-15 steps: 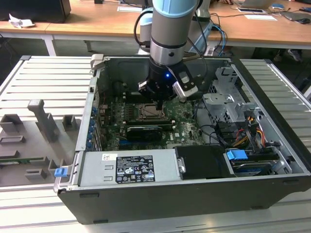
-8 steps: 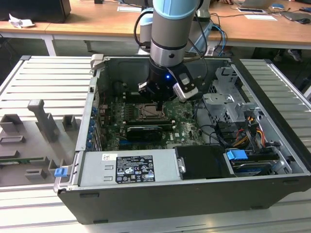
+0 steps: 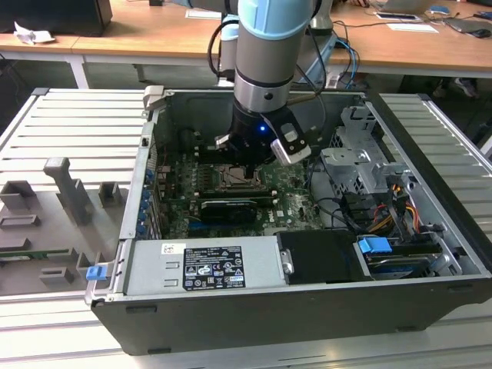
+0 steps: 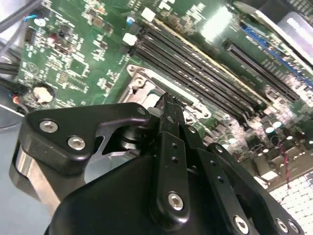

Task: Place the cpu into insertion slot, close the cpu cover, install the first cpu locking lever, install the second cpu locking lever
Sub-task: 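Install the second cpu locking lever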

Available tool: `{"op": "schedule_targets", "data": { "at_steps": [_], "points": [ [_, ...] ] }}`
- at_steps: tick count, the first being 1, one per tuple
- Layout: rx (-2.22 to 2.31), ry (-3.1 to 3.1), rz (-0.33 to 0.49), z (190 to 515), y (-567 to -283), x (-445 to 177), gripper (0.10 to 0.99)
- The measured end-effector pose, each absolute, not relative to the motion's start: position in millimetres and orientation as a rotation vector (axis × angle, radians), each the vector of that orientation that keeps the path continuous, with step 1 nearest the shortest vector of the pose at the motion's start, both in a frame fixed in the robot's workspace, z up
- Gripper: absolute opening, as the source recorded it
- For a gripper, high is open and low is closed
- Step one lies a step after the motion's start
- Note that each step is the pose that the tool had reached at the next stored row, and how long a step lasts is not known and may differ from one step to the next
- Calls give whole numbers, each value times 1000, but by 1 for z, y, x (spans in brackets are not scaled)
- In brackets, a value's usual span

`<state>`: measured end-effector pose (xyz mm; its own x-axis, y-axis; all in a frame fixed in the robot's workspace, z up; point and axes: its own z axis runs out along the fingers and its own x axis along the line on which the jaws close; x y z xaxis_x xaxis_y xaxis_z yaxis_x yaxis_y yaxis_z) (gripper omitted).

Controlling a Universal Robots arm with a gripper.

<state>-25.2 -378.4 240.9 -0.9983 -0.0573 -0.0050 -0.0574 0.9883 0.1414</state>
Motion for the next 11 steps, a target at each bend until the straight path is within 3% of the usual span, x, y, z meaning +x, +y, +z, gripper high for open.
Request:
{"op": "schedule_targets", "data": {
  "at_steps": [11],
  "points": [
    [-126, 3132, 225, 226, -379, -45, 106]
  ]
}}
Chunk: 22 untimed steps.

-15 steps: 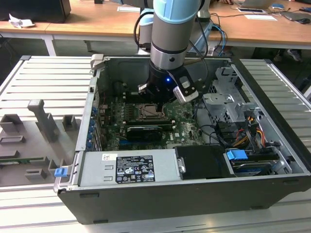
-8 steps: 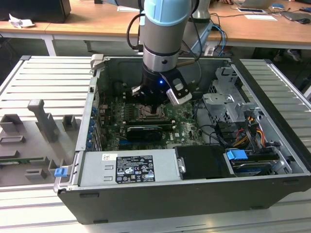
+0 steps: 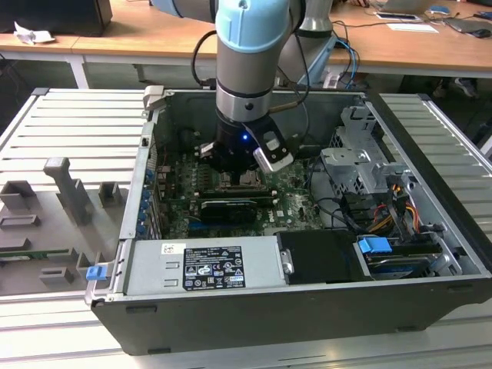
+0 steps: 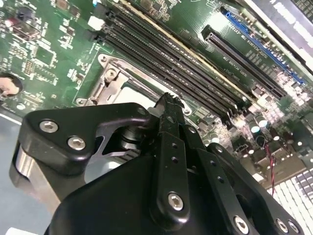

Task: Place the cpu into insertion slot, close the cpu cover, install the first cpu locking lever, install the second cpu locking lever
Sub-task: 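Install the second cpu locking lever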

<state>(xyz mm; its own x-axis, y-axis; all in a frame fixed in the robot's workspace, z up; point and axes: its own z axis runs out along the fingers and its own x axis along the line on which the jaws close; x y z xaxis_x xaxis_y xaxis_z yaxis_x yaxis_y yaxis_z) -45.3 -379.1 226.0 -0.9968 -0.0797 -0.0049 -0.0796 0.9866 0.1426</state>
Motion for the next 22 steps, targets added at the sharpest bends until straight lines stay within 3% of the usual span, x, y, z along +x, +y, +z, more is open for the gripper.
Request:
{"op": "schedule_targets", "data": {
  "at_steps": [22],
  "points": [
    [136, -3117, -396, 209, -399, -67, 106]
  ]
}}
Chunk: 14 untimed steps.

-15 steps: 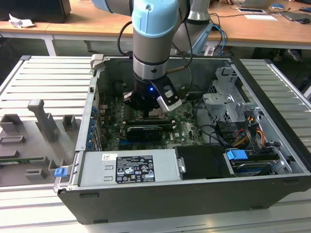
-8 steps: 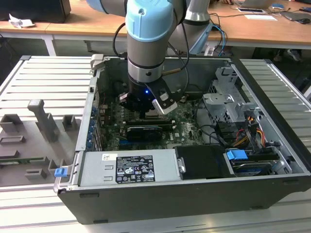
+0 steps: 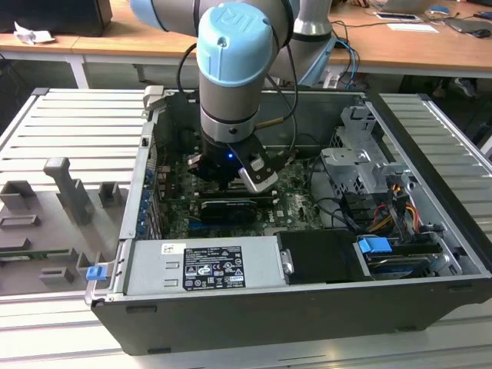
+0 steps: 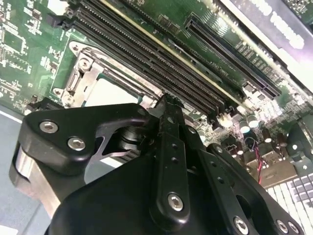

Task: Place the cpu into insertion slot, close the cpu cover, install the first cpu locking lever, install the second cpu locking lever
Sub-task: 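Install the second cpu locking lever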

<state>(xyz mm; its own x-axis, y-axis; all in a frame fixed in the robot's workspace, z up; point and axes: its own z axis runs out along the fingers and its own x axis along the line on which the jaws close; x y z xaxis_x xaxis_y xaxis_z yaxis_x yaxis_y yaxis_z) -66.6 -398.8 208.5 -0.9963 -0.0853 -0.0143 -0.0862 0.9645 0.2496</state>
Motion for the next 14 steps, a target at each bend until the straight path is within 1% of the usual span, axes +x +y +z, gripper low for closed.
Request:
{"op": "schedule_targets", "data": {
  "at_steps": [1, 4, 6, 14],
  "points": [
    [-136, 3110, 399, 207, -399, -67, 106],
    [-136, 3101, 450, 204, -401, -71, 106],
    [-136, 3098, 470, 202, -402, -72, 106],
    [-136, 3091, 505, 194, -402, -73, 106]
  ]
}}
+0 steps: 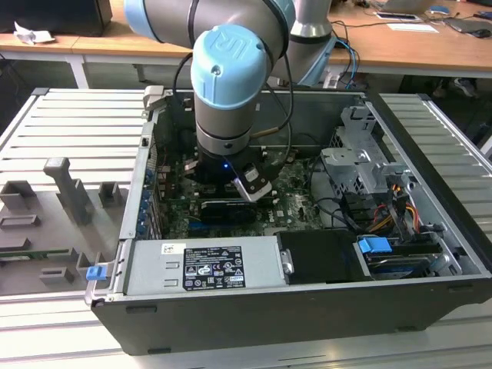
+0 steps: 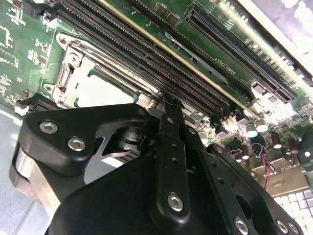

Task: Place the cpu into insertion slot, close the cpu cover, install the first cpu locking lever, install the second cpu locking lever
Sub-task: 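Install the second cpu locking lever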

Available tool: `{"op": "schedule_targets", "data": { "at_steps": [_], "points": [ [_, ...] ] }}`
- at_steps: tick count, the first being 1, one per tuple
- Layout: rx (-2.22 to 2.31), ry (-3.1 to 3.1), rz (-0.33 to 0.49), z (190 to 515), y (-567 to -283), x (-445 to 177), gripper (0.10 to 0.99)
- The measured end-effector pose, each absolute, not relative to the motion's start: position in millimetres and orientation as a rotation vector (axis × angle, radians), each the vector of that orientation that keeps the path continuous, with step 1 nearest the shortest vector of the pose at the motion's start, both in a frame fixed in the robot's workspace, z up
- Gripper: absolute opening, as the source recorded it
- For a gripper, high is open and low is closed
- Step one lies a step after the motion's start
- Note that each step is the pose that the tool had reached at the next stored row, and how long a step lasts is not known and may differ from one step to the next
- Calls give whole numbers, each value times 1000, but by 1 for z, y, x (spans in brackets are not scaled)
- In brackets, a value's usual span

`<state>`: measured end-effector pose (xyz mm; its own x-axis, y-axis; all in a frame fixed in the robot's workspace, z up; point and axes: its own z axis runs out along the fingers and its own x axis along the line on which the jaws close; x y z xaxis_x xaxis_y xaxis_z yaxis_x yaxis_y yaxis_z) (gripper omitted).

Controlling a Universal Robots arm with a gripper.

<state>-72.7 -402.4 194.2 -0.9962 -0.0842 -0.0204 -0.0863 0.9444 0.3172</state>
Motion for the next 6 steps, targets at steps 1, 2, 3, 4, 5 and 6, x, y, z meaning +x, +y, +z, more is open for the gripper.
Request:
{"op": "schedule_targets", "data": {
  "at_steps": [1, 2, 3, 4, 5, 6],
  "points": [
    [-136, 3091, 505, 194, -402, -73, 106],
    [-135, 3091, 505, 194, -402, -73, 106],
    [-135, 3091, 507, 194, -402, -74, 106],
    [-136, 3090, 512, 194, -402, -74, 106],
    [-136, 3089, 514, 196, -402, -74, 106],
    [-135, 3090, 513, 201, -402, -74, 106]
  ]
}}
